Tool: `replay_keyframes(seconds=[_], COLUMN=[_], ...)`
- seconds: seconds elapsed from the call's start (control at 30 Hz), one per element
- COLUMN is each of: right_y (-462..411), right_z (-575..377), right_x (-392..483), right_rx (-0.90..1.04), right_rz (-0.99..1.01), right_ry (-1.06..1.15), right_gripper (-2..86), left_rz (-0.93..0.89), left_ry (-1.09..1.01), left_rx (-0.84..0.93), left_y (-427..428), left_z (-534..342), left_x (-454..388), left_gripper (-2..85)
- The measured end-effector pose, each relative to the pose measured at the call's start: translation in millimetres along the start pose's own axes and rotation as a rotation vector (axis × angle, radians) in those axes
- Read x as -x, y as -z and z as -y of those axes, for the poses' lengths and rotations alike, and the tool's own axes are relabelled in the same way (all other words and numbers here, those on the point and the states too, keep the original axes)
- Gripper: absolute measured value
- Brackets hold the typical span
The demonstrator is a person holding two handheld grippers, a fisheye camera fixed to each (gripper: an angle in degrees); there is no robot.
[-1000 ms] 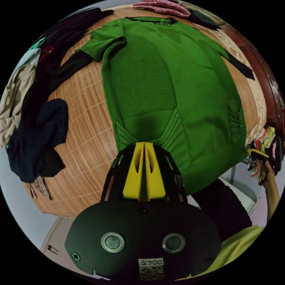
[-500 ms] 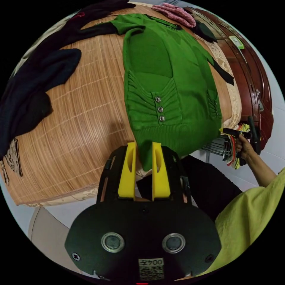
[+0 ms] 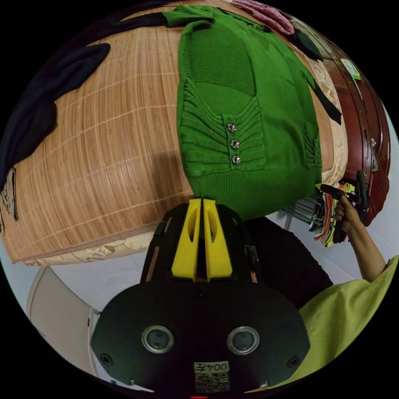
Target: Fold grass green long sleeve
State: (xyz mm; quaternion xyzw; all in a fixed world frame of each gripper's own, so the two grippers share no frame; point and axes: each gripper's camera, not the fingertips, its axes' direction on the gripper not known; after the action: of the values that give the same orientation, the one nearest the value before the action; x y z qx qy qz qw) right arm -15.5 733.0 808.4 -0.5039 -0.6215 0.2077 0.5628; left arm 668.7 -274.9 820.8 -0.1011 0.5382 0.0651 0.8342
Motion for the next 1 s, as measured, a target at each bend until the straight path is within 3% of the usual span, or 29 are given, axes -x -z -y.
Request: replay_keyframes(seconds=[0.13, 0.2, 0.27, 0.37, 0.47, 0.53, 0.77, 1.0], right_y=[-6.8, 3.7, 20.2, 29.0, 13.1, -0.4, -52.1, -63.5], right_z=[13.2, 15.6, 19.8, 32.0, 63.0, 83.1, 140.8, 171.3], right_x=[-6.9, -1.8, 20.5, 65.5, 113.8, 141.5, 207.9, 221.1], right_rx=[0.003, -0.058, -0.157, -0.246, -0.161, -0.127, -0.005, 0.012], right_rz=[0.013, -0.08, -0.264, -0.208, -0.021, -0.023, -0.232, -0.197], right_ry=[-0.035, -0.065, -0.033, 0.147, 0.286, 0.338, 0.444, 0.412], right_gripper=[4.5, 4.7, 6.1, 7.3, 7.6, 7.4, 5.3, 5.2], left_rz=[-0.07, -0.089, -0.061, 0.095, 0.326, 0.422, 0.506, 0.49], left_ry=[0.034, 0.035, 0.014, -0.018, 0.016, 0.071, 0.12, 0.065], left_rx=[-0.009, -0.022, -0.061, -0.167, -0.266, -0.347, -0.498, -0.462], left_y=[-14.2, -10.3, 2.3, 34.0, 64.0, 87.1, 148.8, 159.0], left_z=[-18.7, -25.5, -31.6, -36.6, -29.0, -15.5, 26.7, 46.7], left_x=[3.1, 6.8, 9.8, 19.4, 42.6, 70.7, 130.5, 144.5], left_gripper=[2.1, 2.9, 3.8, 6.7, 9.2, 10.1, 11.6, 12.3])
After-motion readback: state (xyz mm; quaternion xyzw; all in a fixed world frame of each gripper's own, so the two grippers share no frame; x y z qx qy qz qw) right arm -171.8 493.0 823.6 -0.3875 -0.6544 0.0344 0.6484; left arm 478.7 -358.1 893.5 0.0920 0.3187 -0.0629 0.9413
